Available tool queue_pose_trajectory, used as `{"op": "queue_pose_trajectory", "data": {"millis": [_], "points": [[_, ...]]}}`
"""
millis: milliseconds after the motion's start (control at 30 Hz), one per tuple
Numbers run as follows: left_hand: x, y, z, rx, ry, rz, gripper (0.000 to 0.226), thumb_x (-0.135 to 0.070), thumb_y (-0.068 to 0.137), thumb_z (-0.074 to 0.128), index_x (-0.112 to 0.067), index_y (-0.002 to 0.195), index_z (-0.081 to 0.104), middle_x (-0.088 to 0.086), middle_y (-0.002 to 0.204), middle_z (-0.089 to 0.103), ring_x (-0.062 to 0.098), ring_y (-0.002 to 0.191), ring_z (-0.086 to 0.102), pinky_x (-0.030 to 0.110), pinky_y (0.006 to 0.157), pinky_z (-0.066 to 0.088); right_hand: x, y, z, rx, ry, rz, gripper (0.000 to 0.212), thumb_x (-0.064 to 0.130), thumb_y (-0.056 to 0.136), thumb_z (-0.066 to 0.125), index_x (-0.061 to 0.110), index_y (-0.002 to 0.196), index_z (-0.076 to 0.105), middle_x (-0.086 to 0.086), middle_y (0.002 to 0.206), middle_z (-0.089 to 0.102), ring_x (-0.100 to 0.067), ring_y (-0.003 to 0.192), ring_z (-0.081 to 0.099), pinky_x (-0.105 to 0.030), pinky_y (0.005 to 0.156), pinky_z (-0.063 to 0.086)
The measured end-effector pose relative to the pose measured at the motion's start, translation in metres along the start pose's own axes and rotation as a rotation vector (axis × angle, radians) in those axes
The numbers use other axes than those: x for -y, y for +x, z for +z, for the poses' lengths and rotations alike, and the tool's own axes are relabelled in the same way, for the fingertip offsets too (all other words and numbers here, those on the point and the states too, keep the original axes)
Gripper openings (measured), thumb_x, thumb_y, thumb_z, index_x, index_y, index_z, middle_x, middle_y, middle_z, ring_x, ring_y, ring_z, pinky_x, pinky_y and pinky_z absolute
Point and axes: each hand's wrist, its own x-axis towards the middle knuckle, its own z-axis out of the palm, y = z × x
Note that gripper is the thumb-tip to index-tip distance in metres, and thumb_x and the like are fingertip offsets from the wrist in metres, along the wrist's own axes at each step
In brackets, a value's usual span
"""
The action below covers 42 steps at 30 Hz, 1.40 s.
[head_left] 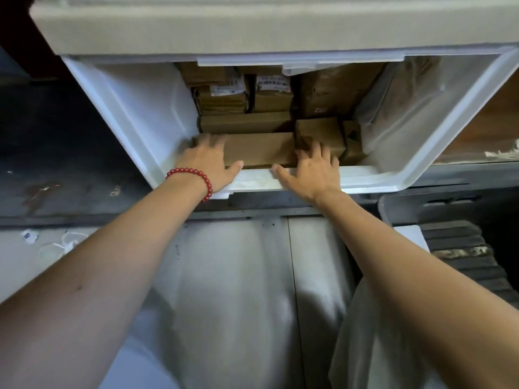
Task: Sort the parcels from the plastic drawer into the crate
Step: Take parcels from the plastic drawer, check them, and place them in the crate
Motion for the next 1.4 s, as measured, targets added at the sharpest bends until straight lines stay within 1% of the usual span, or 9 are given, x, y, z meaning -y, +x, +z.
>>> {"op": "queue_pose_trajectory", "data": {"millis": [200, 333, 433, 567, 833, 1000, 1233, 1300, 1400], "points": [[0.003, 0.016, 0.011, 0.072, -0.101, -0.154, 0.073, -0.057, 0.094, 0.038, -0.019, 0.152, 0.016, 0.018, 0.155, 0.016, 0.038, 0.139, 0.026, 0.045, 0.109, 0.030, 0.002, 0.016, 0.007, 0.026, 0.039, 0.033, 0.071, 0.065, 0.092, 0.035, 0.012, 0.138, 0.046, -0.014, 0.159, 0.007, -0.035, 0.145, 0.006, -0.050, 0.117, 0.009], [-0.003, 0.026, 0.014, 0.016, -0.278, -0.218, 0.077, -0.054, 0.093, 0.046, -0.018, 0.152, 0.013, 0.019, 0.156, 0.012, 0.038, 0.142, 0.016, 0.047, 0.111, 0.027, 0.004, 0.022, 0.006, -0.007, 0.105, 0.065, 0.070, 0.064, 0.091, 0.039, 0.011, 0.136, 0.050, -0.015, 0.159, 0.007, -0.034, 0.145, 0.006, -0.049, 0.117, 0.007], [-0.011, 0.027, 0.010, -0.030, -0.274, -0.244, 0.077, -0.050, 0.093, 0.050, -0.016, 0.151, 0.012, 0.020, 0.155, 0.012, 0.039, 0.141, 0.018, 0.050, 0.109, 0.030, 0.004, 0.022, 0.006, -0.004, 0.130, 0.066, 0.069, 0.063, 0.091, 0.040, 0.011, 0.135, 0.050, -0.015, 0.158, 0.007, -0.035, 0.145, 0.006, -0.049, 0.117, 0.007], [-0.008, 0.032, 0.018, 0.029, -0.151, -0.305, 0.068, -0.051, 0.094, 0.045, -0.003, 0.142, 0.036, 0.021, 0.153, 0.020, 0.038, 0.140, 0.020, 0.046, 0.113, 0.025, 0.002, 0.021, 0.006, 0.007, 0.129, 0.043, 0.068, 0.061, 0.091, 0.042, 0.010, 0.135, 0.050, -0.016, 0.158, 0.007, -0.035, 0.144, 0.007, -0.049, 0.117, 0.007], [0.003, 0.032, 0.017, 0.012, -0.515, -0.398, 0.088, -0.050, 0.088, 0.059, -0.005, 0.151, 0.015, 0.018, 0.153, 0.025, 0.033, 0.139, 0.028, 0.039, 0.111, 0.032, 0.001, 0.021, 0.001, 0.046, 0.226, 0.063, 0.060, 0.059, 0.092, 0.043, 0.011, 0.123, 0.061, -0.012, 0.159, 0.008, -0.033, 0.145, 0.005, -0.050, 0.118, 0.001], [0.012, 0.023, 0.002, -0.104, -0.683, -0.352, 0.075, -0.039, 0.087, 0.065, -0.016, 0.147, 0.026, 0.011, 0.145, 0.038, 0.029, 0.130, 0.042, 0.033, 0.102, 0.040, -0.002, 0.018, -0.007, 0.077, 0.345, 0.090, 0.056, 0.055, 0.093, 0.045, 0.010, 0.122, 0.060, -0.007, 0.160, 0.005, -0.031, 0.146, -0.001, -0.049, 0.118, -0.004], [0.003, -0.002, -0.011, -0.217, -0.748, -0.287, 0.071, -0.030, 0.085, 0.069, -0.016, 0.144, 0.032, 0.011, 0.149, 0.028, 0.026, 0.133, 0.035, 0.029, 0.104, 0.034, -0.005, -0.004, -0.025, 0.083, 0.682, 0.115, 0.054, 0.045, 0.097, 0.047, 0.009, 0.137, 0.047, -0.012, 0.158, 0.013, -0.030, 0.146, 0.004, -0.041, 0.118, 0.011], [0.003, -0.012, -0.012, -0.236, -0.806, -0.273, 0.075, -0.029, 0.082, 0.072, -0.017, 0.144, 0.031, 0.010, 0.149, 0.028, 0.026, 0.133, 0.036, 0.032, 0.107, 0.034, -0.007, -0.013, -0.030, 0.100, 0.814, 0.126, 0.057, 0.044, 0.096, 0.050, 0.010, 0.141, 0.041, -0.011, 0.154, 0.027, -0.028, 0.142, 0.021, -0.041, 0.116, 0.022], [0.007, -0.029, -0.019, -0.282, -0.907, -0.250, 0.085, -0.032, 0.077, 0.076, -0.018, 0.146, 0.028, 0.008, 0.148, 0.032, 0.022, 0.130, 0.041, 0.038, 0.109, 0.038, -0.008, -0.029, -0.040, 0.114, 1.012, 0.135, 0.054, 0.036, 0.097, 0.052, 0.010, 0.142, 0.035, -0.001, 0.134, 0.048, -0.014, 0.117, 0.047, -0.025, 0.098, 0.037]]}}
